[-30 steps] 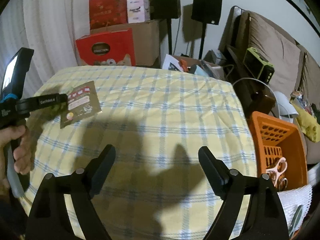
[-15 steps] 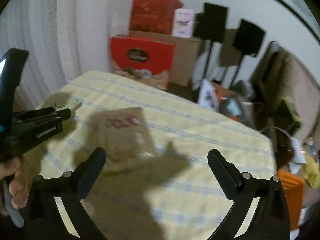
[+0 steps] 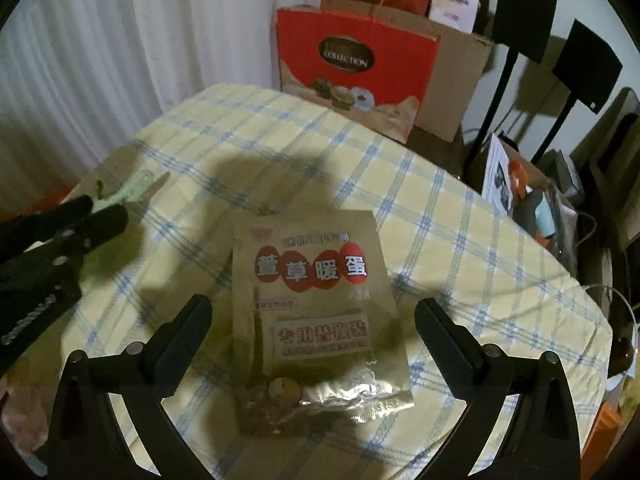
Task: Organize objects
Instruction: 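Grasp the brown packet with right gripper while left gripper holds green clip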
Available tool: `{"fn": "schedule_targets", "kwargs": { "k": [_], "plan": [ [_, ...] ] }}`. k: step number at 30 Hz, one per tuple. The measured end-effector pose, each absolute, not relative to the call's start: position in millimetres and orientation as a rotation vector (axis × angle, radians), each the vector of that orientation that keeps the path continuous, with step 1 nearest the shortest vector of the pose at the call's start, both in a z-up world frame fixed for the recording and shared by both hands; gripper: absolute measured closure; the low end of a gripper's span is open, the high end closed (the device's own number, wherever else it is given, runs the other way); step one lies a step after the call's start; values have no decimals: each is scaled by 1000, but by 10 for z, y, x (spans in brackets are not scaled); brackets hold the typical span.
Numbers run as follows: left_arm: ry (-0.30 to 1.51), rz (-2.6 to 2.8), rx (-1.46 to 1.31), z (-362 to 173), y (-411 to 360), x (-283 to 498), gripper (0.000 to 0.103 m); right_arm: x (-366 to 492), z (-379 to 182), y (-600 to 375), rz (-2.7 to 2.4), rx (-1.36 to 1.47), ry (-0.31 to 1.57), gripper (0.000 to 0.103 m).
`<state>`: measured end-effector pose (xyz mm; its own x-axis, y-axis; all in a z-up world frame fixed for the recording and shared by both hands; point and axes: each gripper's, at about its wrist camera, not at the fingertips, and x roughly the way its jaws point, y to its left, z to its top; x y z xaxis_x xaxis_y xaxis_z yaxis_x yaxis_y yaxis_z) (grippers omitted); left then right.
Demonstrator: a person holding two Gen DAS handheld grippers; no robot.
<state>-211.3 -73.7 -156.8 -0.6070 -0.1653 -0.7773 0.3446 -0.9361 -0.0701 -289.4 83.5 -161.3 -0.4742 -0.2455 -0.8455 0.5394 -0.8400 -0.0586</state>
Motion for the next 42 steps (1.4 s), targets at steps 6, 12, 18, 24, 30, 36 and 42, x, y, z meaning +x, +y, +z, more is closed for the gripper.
{"fn": "schedule_targets", "kwargs": {
  "k": [6, 12, 18, 24, 30, 36, 42],
  "plan": [
    [333, -2571, 1220, -1575, -755, -2124, 64, -2914, -1700, 865, -2310, 1276, 414, 5],
    [329, -2577, 1223, -1573, -732, -2115, 64, -2872, -1684, 836, -2322, 1254, 402, 18],
    [325, -2578, 1226, -1571, -716, -2107, 64, -2785, -1642, 777, -2330, 1232, 405, 41],
    [322, -2576, 1227, -1566, -702, -2097, 64, -2723, -1637, 747, -2362, 1195, 407, 45],
    [322, -2573, 1224, -1570, -708, -2102, 64, -2674, -1637, 741, -2398, 1169, 405, 46],
    [319, -2569, 1226, -1580, -727, -2114, 64, -2601, -1605, 722, -2431, 1143, 427, 47],
    [308, -2570, 1229, -1588, -723, -2114, 64, -2640, -1398, 986, -2463, 1142, 189, 94]
  ]
}}
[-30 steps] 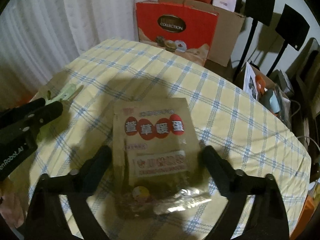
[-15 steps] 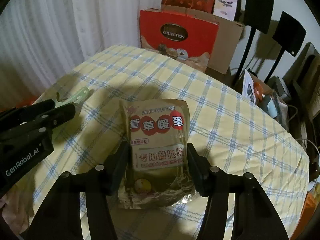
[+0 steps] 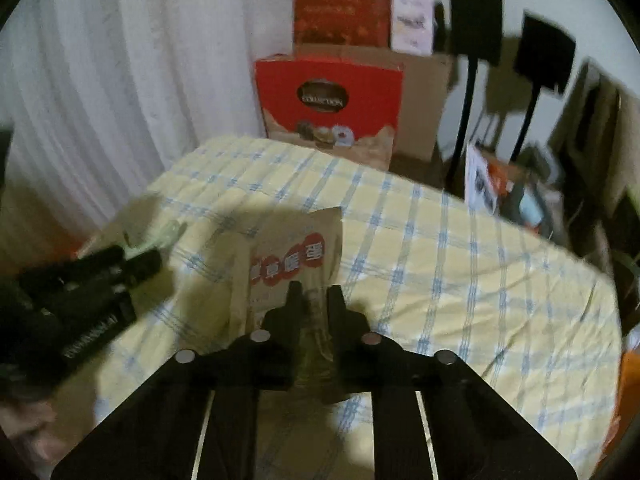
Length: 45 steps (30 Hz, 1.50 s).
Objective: Organize objects
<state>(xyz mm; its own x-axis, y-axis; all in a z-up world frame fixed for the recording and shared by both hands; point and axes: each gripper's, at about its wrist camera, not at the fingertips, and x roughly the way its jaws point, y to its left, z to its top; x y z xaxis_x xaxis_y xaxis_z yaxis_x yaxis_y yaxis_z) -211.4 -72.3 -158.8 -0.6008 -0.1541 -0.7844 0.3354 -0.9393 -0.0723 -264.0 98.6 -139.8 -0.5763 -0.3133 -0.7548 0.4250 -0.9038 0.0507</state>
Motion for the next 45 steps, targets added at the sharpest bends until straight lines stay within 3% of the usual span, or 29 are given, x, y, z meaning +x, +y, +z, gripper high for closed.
{"fn": "schedule_targets", "kwargs": {
  "k": [2, 8, 10, 11, 12, 15, 18, 23, 28, 30, 35, 37, 38, 39, 41, 45],
  "plan": [
    [307, -2571, 1232, -1592, -723, -2109, 64, -2653, -1394, 1008, -2486, 1148, 209, 100],
    [306, -2545, 1249, -1646, -746, -2124, 64, -2616, -1495, 943, -2438, 1177, 239, 97],
    [314, -2530, 1250, -1661, -782, -2123, 64, -2601, -1535, 877, -2428, 1185, 255, 83],
    [325, -2519, 1249, -1668, -820, -2120, 64, -2603, -1547, 831, -2429, 1191, 272, 55],
    [333, -2513, 1246, -1674, -848, -2115, 64, -2595, -1554, 782, -2447, 1189, 299, 33],
    [355, -2494, 1237, -1696, -941, -2090, 64, -2611, -1597, 613, -2456, 1177, 410, 22],
    [367, -2484, 1239, -1717, -985, -2086, 64, -2684, -1659, 500, -2447, 1175, 462, 20],
    [373, -2490, 1231, -1706, -1000, -2075, 64, -2740, -1689, 530, -2382, 1159, 377, 34],
    [372, -2497, 1234, -1699, -985, -2088, 64, -2636, -1658, 470, -2391, 1134, 436, 49],
    [371, -2498, 1234, -1688, -984, -2091, 64, -2582, -1618, 402, -2357, 1096, 454, 98],
    [370, -2506, 1223, -1654, -982, -2069, 64, -2493, -1614, 209, -2322, 1097, 516, 99],
    [375, -2505, 1221, -1652, -987, -2070, 64, -2502, -1605, 219, -2329, 1098, 520, 84],
    [378, -2504, 1222, -1655, -992, -2070, 64, -2521, -1608, 240, -2355, 1102, 531, 42],
    [378, -2502, 1224, -1659, -996, -2072, 64, -2540, -1630, 262, -2401, 1115, 569, 10],
    [380, -2501, 1226, -1664, -999, -2076, 64, -2566, -1676, 340, -2422, 1118, 577, 10],
    [378, -2503, 1234, -1674, -997, -2088, 64, -2726, -1727, 575, -2360, 1203, 355, 5]
  ]
}}
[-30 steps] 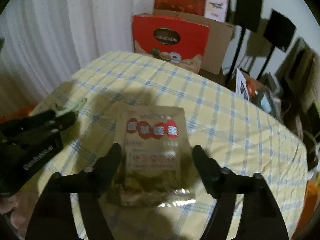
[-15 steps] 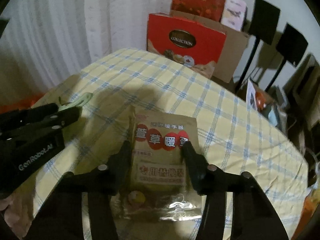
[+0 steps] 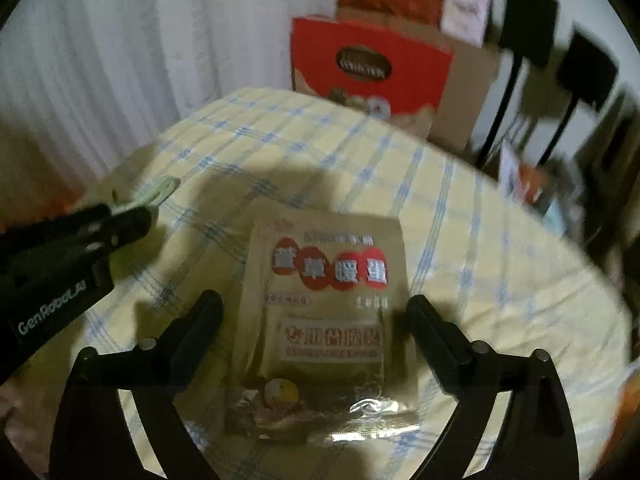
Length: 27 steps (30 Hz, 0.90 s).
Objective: Organize objects
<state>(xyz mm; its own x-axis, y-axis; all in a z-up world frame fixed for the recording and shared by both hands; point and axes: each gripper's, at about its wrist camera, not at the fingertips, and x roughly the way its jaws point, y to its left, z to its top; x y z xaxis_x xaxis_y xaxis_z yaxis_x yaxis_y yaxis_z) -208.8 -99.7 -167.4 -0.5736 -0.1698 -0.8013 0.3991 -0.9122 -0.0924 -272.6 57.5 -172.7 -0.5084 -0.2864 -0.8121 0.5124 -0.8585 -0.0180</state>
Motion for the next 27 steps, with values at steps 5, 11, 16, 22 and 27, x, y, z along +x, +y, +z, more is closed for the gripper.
{"fn": "schedule_targets", "kwargs": {
  "k": [5, 11, 16, 22, 27],
  "plan": [
    [377, -2502, 1230, -1671, -997, -2088, 64, -2721, -1685, 573, -2328, 1198, 382, 34],
    [375, -2508, 1224, -1655, -995, -2081, 64, -2678, -1628, 525, -2319, 1213, 383, 47],
    [377, -2509, 1217, -1641, -997, -2064, 64, -2633, -1642, 532, -2347, 1195, 359, 48],
    [374, -2507, 1214, -1633, -999, -2062, 64, -2582, -1570, 542, -2339, 1152, 331, 87],
    [371, -2511, 1220, -1618, -1007, -2057, 64, -2595, -1588, 461, -2285, 1227, 398, 98]
  ]
}}
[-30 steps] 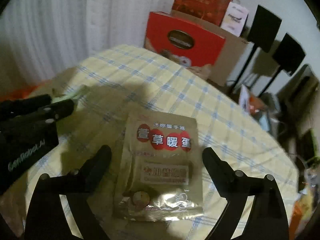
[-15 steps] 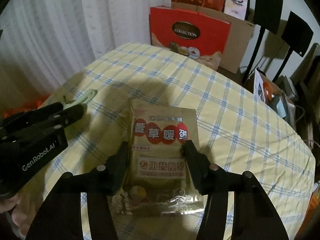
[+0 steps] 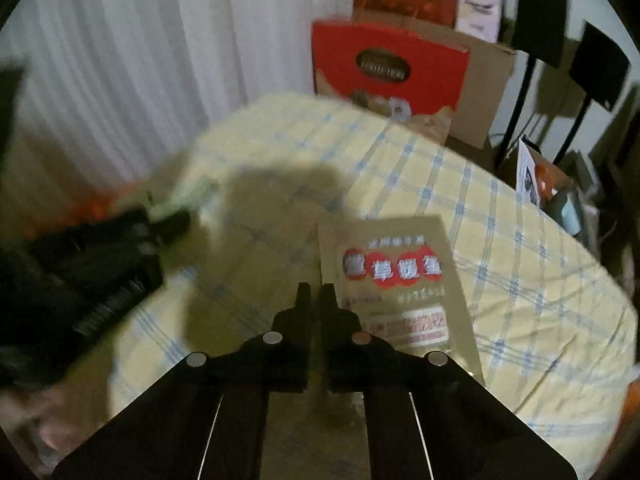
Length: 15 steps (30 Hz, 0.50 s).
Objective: Organize objects
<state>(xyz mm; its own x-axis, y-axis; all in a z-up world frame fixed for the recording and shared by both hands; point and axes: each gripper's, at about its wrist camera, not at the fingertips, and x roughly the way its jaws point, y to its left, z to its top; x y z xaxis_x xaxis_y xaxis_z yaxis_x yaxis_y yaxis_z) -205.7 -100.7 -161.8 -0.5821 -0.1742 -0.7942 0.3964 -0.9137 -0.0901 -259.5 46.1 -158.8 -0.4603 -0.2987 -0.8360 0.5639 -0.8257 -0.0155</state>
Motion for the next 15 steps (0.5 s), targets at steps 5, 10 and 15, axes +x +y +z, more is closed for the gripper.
{"fn": "schedule_targets", "kwargs": {
  "k": [5, 10, 15],
  "plan": [
    [368, -2508, 1224, -1619, -1009, -2055, 64, -2614, -1590, 561, -2333, 1159, 386, 29],
    [363, -2506, 1233, -1641, -1000, -2064, 64, -2748, -1658, 602, -2338, 1171, 481, 20],
    [354, -2506, 1237, -1658, -987, -2075, 64, -2967, -1596, 837, -2320, 1148, 409, 15]
  ]
}}
